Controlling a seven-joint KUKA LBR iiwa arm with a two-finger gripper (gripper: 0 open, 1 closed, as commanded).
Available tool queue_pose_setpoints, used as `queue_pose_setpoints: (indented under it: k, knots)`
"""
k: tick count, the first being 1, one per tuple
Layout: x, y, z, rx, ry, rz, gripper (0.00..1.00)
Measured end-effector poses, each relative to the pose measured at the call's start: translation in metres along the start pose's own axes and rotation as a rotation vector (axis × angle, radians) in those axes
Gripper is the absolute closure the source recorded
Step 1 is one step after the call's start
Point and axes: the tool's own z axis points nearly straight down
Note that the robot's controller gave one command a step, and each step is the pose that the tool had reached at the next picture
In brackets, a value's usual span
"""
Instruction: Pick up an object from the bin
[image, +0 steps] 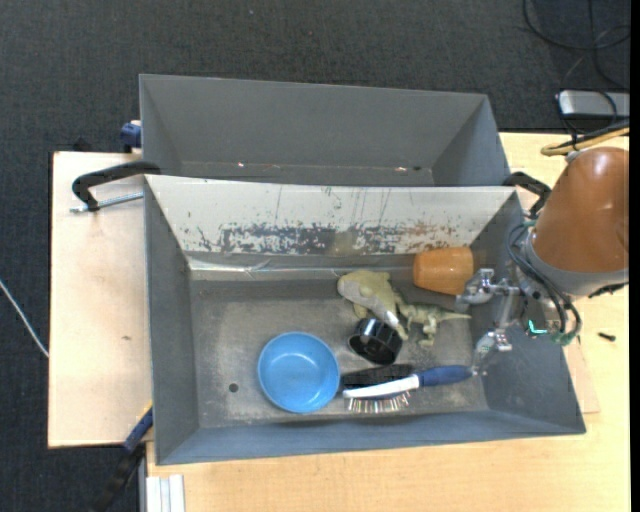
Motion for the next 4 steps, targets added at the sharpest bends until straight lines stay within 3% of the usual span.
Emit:
queue_pose_setpoints:
  k: [1, 2, 3, 4]
  knots:
    - [0.030, 0.022, 0.065, 0.002, -0.008, -0.084, 0.00]
    - [0.028, 0.032, 0.033, 0.003, -0.013, -0.209, 0.00]
    - [0.030, 0.033, 0.018, 0.003, -0.013, -0.188, 0.00]
    - [0.028, 0.035, 0.065, 0.001, -0.008, -0.168, 0.00]
